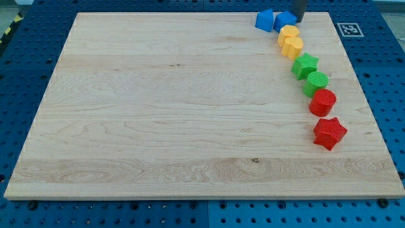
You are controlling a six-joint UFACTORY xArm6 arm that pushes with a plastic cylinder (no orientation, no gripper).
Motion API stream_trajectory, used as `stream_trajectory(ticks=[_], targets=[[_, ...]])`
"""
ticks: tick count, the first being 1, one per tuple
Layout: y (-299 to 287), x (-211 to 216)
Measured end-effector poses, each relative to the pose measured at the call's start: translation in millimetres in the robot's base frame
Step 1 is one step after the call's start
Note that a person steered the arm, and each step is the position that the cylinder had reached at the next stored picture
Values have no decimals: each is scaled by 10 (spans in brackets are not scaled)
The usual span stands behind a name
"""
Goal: Push the blue cube into the yellow hexagon
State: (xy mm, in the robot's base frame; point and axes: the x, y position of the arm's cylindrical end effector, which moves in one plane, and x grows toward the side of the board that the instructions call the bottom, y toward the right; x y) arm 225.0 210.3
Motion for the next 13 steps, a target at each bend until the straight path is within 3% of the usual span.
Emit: stream_trajectory(ticks=[2,4,5,7,13], targets=[[0,169],[-70,-329],[-455,-334],[-356,-330],[-311,205]])
